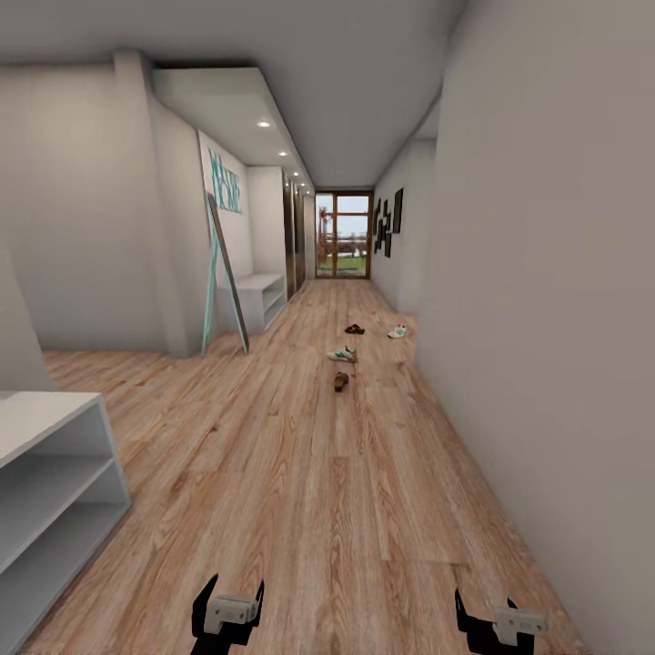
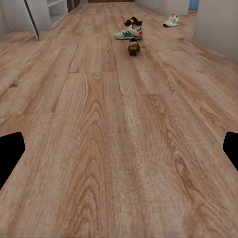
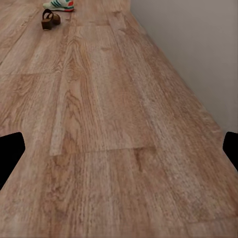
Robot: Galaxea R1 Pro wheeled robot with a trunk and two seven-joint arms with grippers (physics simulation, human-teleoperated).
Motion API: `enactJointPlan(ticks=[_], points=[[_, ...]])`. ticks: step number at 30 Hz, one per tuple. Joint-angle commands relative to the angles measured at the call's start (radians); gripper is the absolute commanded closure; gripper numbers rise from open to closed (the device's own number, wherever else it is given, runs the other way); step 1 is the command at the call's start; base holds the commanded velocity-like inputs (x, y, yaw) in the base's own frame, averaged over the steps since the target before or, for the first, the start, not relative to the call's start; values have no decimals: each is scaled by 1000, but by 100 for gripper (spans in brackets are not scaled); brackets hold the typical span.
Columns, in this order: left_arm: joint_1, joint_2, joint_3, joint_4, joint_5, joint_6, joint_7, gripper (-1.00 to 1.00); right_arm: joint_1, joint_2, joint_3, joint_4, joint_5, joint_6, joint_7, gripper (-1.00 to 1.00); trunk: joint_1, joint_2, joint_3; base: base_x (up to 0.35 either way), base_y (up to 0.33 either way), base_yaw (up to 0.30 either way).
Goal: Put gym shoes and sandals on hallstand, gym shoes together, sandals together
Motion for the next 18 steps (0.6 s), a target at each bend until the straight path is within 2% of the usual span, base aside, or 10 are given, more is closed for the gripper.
enactJointPlan(ticks=[1, 6, 18], points=[[0, 0, 0, 0, 0, 0, 0, -100, 0, 0, 0, 0, 0, 0, 0, -100, 4, -7, -3, 0, 0, 0], [0, 0, 0, 0, 0, 0, 0, -100, 0, 0, 0, 0, 0, 0, 0, -100, 23, -42, -19, 0, 0, 0], [0, 0, 1, 0, 0, 0, 0, -100, 0, 0, 0, 0, 0, 0, 0, -100, 29, -45, -65, 0, 0, 0]])
